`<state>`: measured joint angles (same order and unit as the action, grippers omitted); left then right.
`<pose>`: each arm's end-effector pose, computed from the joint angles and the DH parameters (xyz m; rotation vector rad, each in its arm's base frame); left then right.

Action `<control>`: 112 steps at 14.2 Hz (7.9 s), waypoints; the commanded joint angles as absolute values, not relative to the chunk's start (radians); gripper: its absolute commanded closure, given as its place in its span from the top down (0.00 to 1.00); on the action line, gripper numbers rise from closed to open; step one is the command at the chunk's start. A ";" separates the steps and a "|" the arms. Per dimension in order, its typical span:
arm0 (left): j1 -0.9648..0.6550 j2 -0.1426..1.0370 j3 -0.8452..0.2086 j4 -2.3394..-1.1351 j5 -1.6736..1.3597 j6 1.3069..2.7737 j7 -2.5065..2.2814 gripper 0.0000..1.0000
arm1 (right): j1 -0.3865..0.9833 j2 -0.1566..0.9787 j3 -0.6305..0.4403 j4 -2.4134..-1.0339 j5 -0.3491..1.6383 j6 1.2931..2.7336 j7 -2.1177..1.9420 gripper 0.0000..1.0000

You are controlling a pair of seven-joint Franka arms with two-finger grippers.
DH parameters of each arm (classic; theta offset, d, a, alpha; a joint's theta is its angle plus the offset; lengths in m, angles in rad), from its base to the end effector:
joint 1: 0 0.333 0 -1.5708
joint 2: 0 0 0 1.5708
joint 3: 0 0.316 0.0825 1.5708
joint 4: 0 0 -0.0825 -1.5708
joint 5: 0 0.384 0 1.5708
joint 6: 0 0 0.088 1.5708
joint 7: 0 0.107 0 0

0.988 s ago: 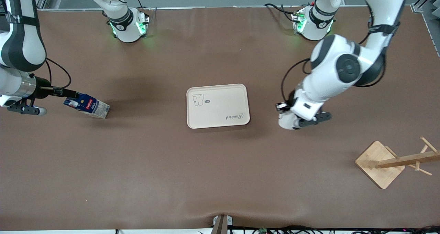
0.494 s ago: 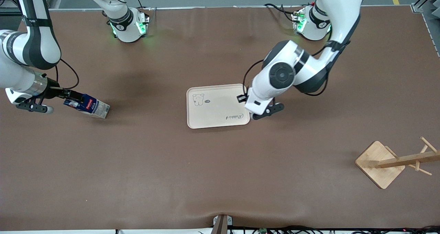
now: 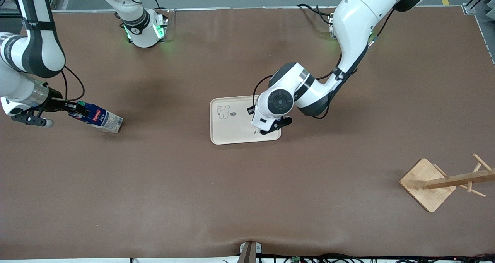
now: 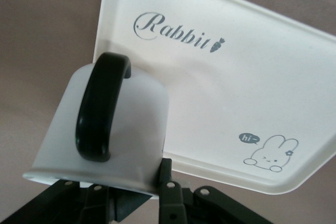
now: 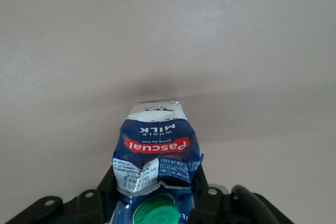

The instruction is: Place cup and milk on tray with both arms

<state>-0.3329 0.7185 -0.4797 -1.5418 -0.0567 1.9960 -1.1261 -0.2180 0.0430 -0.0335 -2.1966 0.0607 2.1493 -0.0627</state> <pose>0.5003 -0.4643 0.2546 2.9602 0.6256 -0.6290 0.5106 -0.1285 0.3574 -3.0583 0.3445 0.1257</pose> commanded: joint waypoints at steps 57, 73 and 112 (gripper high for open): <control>0.100 -0.066 -0.089 -1.543 0.023 1.483 -0.087 1.00 | 0.680 0.373 -0.015 -1.625 0.100 2.039 0.690 1.00; 0.114 -0.103 -0.118 -1.588 0.031 1.508 -0.140 1.00 | 0.505 0.324 -0.014 -1.200 0.017 1.635 0.686 1.00; 0.112 -0.100 -0.184 -1.595 0.020 1.480 -0.170 1.00 | -0.054 -0.029 -0.025 -1.506 0.032 1.463 -0.124 1.00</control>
